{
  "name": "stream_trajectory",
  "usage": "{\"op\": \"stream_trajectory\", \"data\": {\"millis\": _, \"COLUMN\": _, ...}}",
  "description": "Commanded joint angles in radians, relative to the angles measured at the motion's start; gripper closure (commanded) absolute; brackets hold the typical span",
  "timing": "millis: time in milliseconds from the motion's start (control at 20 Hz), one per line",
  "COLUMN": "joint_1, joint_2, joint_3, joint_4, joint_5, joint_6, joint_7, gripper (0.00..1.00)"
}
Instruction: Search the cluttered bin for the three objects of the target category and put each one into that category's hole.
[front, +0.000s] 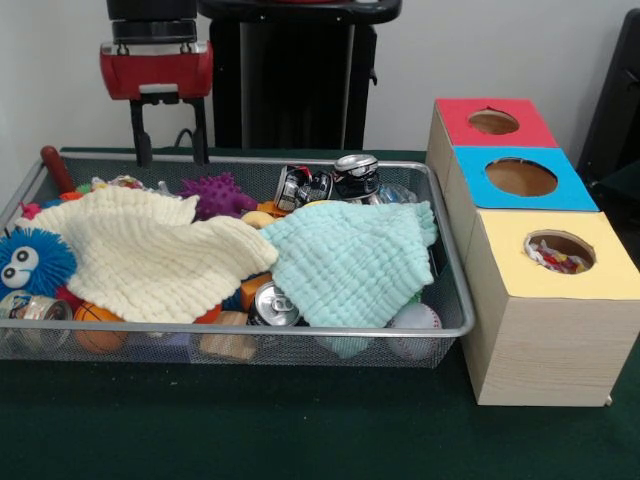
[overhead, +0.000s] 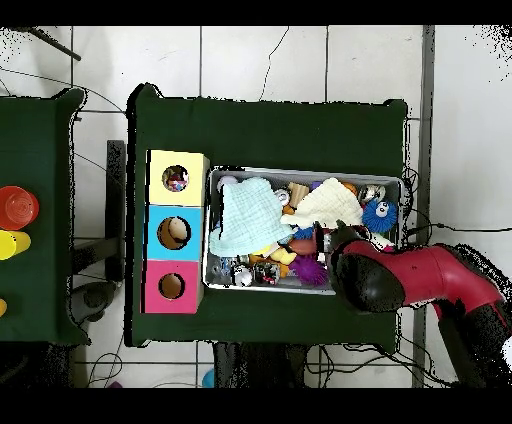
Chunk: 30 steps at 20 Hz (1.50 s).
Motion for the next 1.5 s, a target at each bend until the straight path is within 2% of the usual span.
{"op": "stream_trajectory", "data": {"millis": 50, "joint_1": 0.073, "joint_2": -0.069, "joint_3": 0.033, "joint_4": -0.012, "joint_5": 0.056, "joint_6": 0.093, "joint_7": -0.076, "gripper": 0.0}}
{"op": "stream_trajectory", "data": {"millis": 550, "joint_1": 0.157, "joint_2": -0.022, "joint_3": -0.038, "joint_4": -0.032, "joint_5": 0.05, "joint_6": 0.06, "joint_7": -0.02, "gripper": 0.0}}
{"op": "stream_trajectory", "data": {"millis": 950, "joint_1": 0.199, "joint_2": -0.07, "joint_3": -0.079, "joint_4": 0.006, "joint_5": 0.107, "joint_6": 0.057, "joint_7": 0.056, "gripper": 0.0}}
{"op": "stream_trajectory", "data": {"millis": 1250, "joint_1": 0.264, "joint_2": -0.076, "joint_3": -0.135, "joint_4": 0.014, "joint_5": 0.111, "joint_6": 0.024, "joint_7": 0.107, "gripper": 0.0}}
{"op": "stream_trajectory", "data": {"millis": 1500, "joint_1": 0.324, "joint_2": -0.085, "joint_3": -0.182, "joint_4": 0.051, "joint_5": 0.127, "joint_6": -0.013, "joint_7": 0.152, "gripper": 0.0}}
